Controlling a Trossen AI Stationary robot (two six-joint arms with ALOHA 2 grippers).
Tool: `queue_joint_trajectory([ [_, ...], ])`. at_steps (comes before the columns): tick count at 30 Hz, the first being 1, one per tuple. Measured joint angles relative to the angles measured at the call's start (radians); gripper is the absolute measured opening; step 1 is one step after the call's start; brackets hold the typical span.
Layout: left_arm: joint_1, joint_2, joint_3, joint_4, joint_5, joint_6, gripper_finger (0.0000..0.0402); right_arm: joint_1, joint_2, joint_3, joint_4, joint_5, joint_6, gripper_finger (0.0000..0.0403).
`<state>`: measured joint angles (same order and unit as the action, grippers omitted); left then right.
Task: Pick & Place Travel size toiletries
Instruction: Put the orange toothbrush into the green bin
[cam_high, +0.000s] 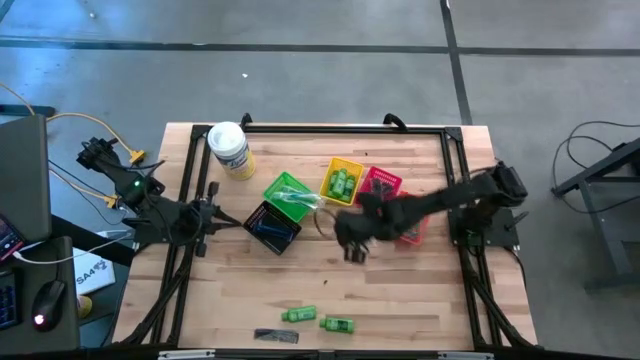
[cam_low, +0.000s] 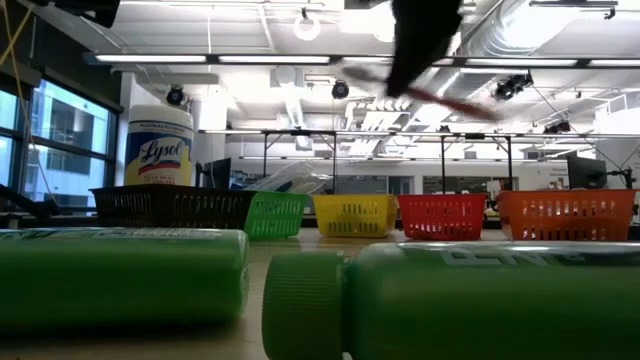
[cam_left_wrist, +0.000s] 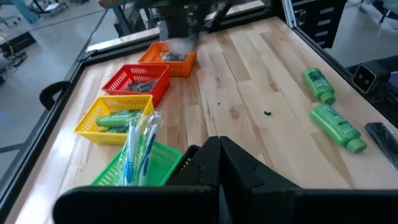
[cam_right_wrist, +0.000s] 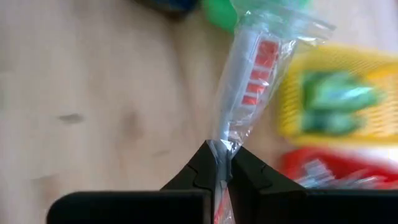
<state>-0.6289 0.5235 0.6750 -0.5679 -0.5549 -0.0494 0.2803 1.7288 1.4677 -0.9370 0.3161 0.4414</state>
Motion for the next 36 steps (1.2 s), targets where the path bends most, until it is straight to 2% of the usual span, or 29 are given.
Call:
queue_joint_trajectory([
  [2, 0.000, -0.013, 0.000, -0.001, 0.000, -0.002, 0.0000, -0.060, 0.023, 0.028, 0.016, 0.000, -0.090, 0.0012],
  [9, 0.000, -0.070, 0.000, -0.004, 0.003, -0.007, 0.0000, -0.199, 0.107, 0.124, 0.167, -0.132, -0.327, 0.0013],
  [13, 0.000, -0.092, 0.000, -0.011, 0.004, -0.015, 0.0000, -0.239, 0.192, 0.261, 0.152, -0.146, -0.389, 0.0013],
  [18, 0.000, -0.096, 0.000, -0.012, 0.007, -0.034, 0.0000, -0.260, 0.314, 0.450, 0.109, -0.229, -0.473, 0.0013],
  [22, 0.000, -0.096, 0.000, -0.012, 0.006, -0.026, 0.0000, -0.288, 0.418, 0.624, 0.116, -0.251, -0.532, 0.0013],
  [26, 0.000, -0.096, 0.000, -0.013, 0.008, -0.033, 0.0000, -0.322, 0.516, 0.738, 0.084, -0.322, -0.549, 0.0013],
  [30, 0.000, -0.095, 0.000, -0.028, 0.029, -0.033, 0.0000, -0.334, 0.539, 0.760, 0.024, -0.323, -0.547, 0.0013],
  [36, 0.000, -0.056, 0.000, -0.025, 0.007, 0.019, 0.0007, -0.304, 0.525, 0.761, -0.024, -0.326, -0.545, 0.0013],
])
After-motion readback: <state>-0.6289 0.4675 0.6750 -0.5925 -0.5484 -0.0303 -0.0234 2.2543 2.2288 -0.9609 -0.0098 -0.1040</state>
